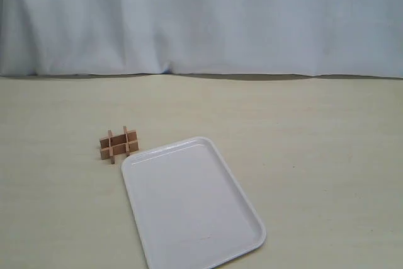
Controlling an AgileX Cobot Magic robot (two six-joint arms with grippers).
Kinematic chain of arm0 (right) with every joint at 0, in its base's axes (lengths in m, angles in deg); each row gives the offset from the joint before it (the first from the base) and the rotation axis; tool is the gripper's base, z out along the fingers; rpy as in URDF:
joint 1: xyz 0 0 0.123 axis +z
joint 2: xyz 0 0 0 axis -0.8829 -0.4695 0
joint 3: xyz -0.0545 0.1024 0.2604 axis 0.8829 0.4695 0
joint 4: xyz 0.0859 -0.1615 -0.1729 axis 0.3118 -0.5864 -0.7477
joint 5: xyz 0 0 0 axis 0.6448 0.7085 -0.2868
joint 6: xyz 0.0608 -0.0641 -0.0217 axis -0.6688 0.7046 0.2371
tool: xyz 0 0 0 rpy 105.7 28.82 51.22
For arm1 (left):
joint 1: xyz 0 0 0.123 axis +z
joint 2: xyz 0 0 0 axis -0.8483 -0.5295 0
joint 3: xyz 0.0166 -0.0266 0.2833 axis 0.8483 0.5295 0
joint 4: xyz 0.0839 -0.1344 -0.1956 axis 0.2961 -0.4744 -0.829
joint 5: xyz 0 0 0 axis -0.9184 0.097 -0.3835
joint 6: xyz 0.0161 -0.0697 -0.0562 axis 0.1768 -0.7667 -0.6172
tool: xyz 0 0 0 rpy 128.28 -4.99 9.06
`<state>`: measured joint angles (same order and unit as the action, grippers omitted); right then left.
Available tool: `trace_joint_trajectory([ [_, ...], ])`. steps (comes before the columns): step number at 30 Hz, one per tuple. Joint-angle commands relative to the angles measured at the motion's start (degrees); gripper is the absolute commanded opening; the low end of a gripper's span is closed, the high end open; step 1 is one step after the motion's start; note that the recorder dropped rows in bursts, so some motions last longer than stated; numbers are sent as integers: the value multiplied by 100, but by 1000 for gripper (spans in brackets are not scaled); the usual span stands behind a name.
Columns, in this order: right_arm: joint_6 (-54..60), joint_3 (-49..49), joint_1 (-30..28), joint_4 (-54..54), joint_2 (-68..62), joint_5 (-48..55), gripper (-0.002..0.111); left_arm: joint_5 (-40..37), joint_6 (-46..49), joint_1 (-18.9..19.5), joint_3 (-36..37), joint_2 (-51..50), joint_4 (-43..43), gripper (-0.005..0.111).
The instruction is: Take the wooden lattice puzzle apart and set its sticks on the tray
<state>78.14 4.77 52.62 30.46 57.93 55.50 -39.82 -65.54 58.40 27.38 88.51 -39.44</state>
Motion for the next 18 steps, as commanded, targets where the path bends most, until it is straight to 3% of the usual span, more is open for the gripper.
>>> trace_joint_trajectory([
  [1, -1, 5, 16, 21, 27, -56, 4, 62, -16, -42, 15, 2, 11, 0],
  [18, -1, 5, 16, 21, 27, -56, 4, 211, -16, -42, 15, 2, 11, 0],
])
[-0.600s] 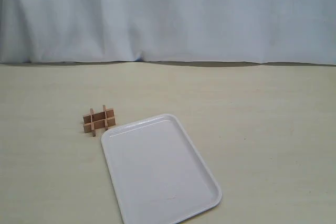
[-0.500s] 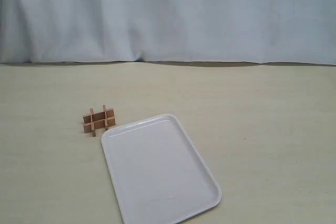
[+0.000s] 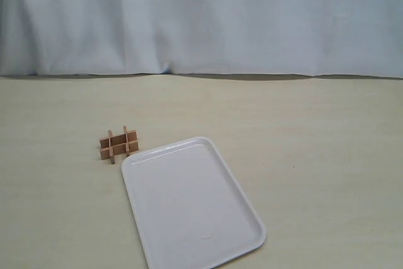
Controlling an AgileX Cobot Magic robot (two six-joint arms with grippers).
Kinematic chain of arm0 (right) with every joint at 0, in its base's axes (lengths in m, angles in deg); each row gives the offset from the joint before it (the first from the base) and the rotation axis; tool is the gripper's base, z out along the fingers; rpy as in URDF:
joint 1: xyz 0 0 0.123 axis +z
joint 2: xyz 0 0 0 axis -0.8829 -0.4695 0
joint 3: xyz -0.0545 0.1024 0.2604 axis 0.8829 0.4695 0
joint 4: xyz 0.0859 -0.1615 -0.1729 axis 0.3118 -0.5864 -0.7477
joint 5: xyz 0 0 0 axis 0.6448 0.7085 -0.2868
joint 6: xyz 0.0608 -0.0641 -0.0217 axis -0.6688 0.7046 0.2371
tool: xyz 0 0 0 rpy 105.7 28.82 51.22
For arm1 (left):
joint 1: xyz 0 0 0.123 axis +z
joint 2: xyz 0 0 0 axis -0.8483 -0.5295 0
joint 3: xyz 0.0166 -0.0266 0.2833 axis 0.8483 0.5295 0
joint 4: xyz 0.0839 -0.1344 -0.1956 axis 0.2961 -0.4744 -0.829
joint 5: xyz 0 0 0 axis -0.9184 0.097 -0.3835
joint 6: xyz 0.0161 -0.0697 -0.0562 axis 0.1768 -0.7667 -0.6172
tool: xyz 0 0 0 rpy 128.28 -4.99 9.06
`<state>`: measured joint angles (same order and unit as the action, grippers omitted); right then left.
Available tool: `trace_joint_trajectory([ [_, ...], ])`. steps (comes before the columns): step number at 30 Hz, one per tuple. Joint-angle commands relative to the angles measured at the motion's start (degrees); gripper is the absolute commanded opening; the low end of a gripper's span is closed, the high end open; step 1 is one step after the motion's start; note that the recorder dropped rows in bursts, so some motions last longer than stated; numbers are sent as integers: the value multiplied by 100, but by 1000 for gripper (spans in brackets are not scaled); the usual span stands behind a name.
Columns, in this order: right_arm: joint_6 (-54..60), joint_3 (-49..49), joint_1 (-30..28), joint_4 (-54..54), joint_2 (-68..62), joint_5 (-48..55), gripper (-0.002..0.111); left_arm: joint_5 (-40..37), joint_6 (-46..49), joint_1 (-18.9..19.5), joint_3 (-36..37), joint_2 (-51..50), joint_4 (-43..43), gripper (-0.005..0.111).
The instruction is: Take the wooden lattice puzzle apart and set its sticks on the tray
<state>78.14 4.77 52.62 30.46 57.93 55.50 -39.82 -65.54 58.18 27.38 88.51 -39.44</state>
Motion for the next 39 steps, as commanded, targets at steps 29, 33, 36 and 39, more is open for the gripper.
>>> trace_joint_trajectory([
  [29, -1, 5, 16, 21, 27, -56, 4, 3917, -3749, -20, -89, 2, 1, 0],
  [33, -1, 5, 16, 21, 27, -56, 4, 3234, -3188, 88, -940, -436, 1, 0],
  [36, -1, 5, 16, 21, 27, -56, 4, 2658, -2678, 240, -1758, -1456, 43, 0],
  [39, -1, 5, 16, 21, 27, -56, 4, 1527, -2207, 277, -2738, -2754, 233, 0],
])
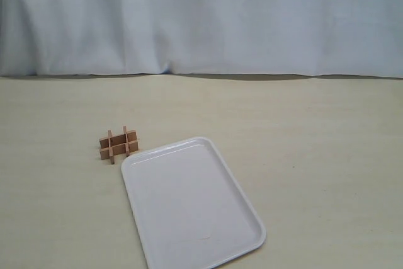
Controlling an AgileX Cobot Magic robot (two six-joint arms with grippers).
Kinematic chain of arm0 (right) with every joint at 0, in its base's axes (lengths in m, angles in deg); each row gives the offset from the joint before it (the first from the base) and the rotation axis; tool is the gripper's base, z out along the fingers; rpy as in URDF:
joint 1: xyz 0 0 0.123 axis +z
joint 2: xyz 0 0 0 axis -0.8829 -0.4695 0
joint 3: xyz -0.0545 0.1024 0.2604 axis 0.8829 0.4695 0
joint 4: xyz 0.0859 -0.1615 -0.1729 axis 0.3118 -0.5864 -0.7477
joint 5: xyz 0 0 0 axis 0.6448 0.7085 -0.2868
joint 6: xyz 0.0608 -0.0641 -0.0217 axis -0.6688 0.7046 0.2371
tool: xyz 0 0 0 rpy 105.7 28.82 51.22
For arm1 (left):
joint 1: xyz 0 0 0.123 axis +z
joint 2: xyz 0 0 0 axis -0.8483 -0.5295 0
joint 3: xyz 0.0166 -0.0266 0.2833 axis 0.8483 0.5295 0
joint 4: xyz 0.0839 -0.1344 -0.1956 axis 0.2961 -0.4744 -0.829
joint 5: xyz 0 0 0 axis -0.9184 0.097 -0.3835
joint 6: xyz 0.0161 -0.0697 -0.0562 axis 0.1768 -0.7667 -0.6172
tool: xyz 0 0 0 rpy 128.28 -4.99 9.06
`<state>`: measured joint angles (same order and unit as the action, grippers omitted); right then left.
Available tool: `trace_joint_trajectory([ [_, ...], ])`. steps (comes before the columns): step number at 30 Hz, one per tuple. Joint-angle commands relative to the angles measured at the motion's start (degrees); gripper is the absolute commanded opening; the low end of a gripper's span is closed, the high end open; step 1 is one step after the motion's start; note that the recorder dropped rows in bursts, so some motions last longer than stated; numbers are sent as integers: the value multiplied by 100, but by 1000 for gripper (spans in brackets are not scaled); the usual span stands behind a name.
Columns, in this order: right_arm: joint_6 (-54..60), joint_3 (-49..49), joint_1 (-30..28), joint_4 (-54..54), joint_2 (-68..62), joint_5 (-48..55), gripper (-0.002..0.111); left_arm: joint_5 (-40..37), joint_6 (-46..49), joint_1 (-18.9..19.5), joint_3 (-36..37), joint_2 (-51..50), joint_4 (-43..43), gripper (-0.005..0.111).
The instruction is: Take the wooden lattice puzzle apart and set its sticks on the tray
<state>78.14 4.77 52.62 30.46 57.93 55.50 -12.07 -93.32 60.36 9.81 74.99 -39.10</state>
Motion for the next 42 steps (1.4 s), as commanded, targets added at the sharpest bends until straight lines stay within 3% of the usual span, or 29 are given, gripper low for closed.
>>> trace_joint_trajectory([
  [1, -1, 5, 16, 21, 27, -56, 4, -1706, 684, 59, -1287, -1887, 291, 0],
  [3, -1, 5, 16, 21, 27, -56, 4, -3054, 1203, 59, -2060, -3242, 269, 0],
  [5, -1, 5, 16, 21, 27, -56, 4, -3919, 1596, 11, -2440, -4183, 169, 0],
  [9, -1, 5, 16, 21, 27, -56, 4, -4964, 2489, -199, -2843, -5788, -293, 0],
  [12, -1, 5, 16, 21, 27, -56, 4, -4496, 2443, -627, -2836, -6535, -420, 0],
  [13, -1, 5, 16, 21, 27, -56, 4, -3947, 2156, -1025, -2836, -6922, -420, 0],
  [16, -1, 5, 16, 21, 27, -56, 4, -3425, 1678, -1603, -3017, -7506, -385, 0],
  [19, -1, 5, 16, 21, 27, -56, 4, -3889, 1411, -2272, -3966, -8569, -385, 0],
  [22, -1, 5, 16, 21, 27, -56, 4, -4320, 1382, -2556, -4742, -9133, -385, 0],
  [26, -1, 5, 16, 21, 27, -56, 4, -4504, 1259, -2584, -5176, -9351, -528, 5],
  [28, -1, 5, 16, 21, 27, -56, 4, -4478, 1259, -2570, -5176, -9351, -509, 26],
  [31, -1, 5, 16, 21, 27, -56, 4, -4489, 1259, -2570, -5176, -9384, -500, 43],
  [37, -1, 5, 16, 21, 27, -56, 4, -4465, 923, -2570, -5176, -9738, -463, 45],
  [42, -1, 5, 16, 21, 27, -56, 4, -4423, 62, -2570, -5176, -9880, 335, 44],
])
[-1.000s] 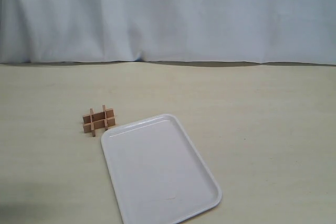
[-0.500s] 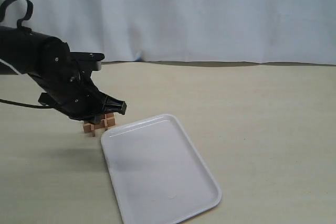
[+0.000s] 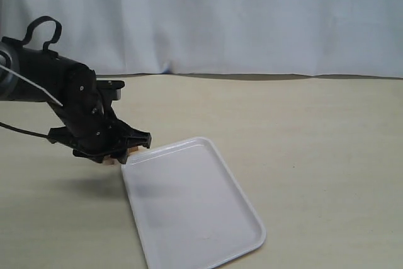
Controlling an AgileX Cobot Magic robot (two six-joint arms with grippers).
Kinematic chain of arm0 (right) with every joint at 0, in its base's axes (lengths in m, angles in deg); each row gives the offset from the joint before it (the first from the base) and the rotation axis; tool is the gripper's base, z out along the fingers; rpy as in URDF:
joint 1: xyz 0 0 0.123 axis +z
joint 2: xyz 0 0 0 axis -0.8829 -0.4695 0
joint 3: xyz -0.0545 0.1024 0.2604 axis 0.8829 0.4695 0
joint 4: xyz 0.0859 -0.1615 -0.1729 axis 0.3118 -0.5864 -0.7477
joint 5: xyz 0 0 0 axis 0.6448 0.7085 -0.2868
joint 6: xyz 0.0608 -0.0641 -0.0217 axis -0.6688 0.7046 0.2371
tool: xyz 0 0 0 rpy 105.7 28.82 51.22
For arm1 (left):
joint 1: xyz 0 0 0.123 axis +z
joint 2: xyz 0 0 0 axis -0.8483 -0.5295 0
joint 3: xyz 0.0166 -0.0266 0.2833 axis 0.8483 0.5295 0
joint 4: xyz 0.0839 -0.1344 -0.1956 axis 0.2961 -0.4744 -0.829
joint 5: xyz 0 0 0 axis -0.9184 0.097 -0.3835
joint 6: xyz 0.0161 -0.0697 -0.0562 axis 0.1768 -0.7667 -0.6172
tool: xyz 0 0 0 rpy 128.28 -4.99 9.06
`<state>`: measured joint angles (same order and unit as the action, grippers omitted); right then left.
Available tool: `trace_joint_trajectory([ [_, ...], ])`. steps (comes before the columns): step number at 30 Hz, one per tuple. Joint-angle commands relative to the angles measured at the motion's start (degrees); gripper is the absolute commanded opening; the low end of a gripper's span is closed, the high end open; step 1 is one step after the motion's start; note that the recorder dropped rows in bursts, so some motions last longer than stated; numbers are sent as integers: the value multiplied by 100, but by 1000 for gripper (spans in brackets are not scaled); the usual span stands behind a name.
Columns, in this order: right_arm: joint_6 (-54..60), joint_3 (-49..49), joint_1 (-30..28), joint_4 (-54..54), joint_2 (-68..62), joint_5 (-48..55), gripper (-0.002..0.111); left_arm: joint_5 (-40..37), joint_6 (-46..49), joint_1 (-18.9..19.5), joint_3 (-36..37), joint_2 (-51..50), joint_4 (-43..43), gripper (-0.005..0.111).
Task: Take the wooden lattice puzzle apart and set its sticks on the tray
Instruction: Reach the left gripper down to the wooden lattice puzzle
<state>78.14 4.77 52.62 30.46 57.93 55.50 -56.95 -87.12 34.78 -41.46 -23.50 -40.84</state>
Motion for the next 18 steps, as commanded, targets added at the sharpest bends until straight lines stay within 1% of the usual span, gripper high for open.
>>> trace_joint_trajectory([
  [1, -1, 5, 16, 21, 27, -56, 4, 46, -689, -11, -49, -32, 665, 44],
  [2, -1, 5, 16, 21, 27, -56, 4, 20, -934, -11, -49, -47, 914, 44],
  [7, -1, 5, 16, 21, 27, -56, 4, 308, -1224, -11, -49, -191, 986, 44],
  [12, -1, 5, 16, 21, 27, -56, 4, 551, -2110, -11, -49, -481, 1506, 44],
  [18, -1, 5, 16, 21, 27, -56, 4, 734, -2230, -11, -49, -557, 1548, 44],
])
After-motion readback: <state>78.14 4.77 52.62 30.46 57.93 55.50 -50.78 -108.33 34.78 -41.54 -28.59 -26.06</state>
